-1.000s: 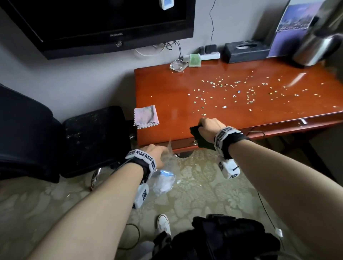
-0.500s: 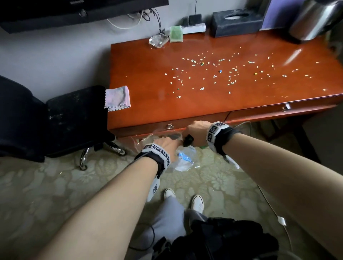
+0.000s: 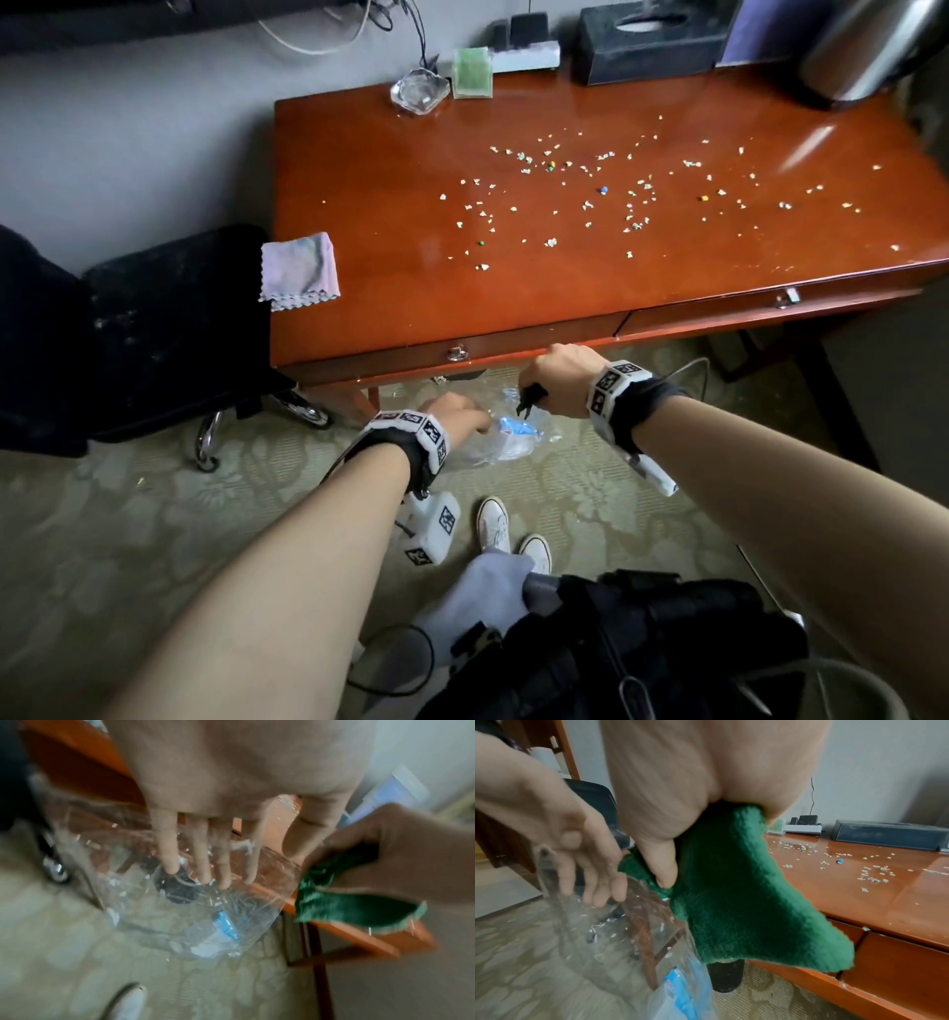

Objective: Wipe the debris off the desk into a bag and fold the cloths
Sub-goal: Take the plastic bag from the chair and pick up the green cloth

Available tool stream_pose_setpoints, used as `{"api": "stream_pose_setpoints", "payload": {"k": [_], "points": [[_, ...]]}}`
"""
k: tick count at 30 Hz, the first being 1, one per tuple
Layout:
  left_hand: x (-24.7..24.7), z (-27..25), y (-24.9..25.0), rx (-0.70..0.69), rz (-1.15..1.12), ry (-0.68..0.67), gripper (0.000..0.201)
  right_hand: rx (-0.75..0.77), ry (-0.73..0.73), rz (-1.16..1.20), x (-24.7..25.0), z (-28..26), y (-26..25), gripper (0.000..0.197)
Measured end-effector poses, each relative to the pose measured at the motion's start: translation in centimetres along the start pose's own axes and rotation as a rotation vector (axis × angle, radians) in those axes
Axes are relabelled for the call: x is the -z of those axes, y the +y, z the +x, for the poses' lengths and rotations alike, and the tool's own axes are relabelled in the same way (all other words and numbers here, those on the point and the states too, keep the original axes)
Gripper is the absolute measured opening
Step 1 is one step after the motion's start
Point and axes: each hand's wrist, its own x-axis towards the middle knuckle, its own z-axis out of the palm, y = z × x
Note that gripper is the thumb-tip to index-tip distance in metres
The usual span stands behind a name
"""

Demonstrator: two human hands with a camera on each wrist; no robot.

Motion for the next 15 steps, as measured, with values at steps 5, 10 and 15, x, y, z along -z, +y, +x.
{"api": "stream_pose_setpoints", "payload": {"k": [5,10,15], "points": [[0.2,2.8,-0.3,0.106,-0.588,-0.025,0.035,-0.017,0.029,0.022,-0.7,1.1,1.4,0.018],[-0.5,6.5,1.1,0.265,-0.572,0.029,0.045,-0.035,0.028,0.098,-1.4,1.3,3.8,0.023],[-2.2,9.7,2.6,0.305,-0.366,0.169,0.064,-0.063,-0.02,0.159,-2.6,1.9,7.4,0.022]]}}
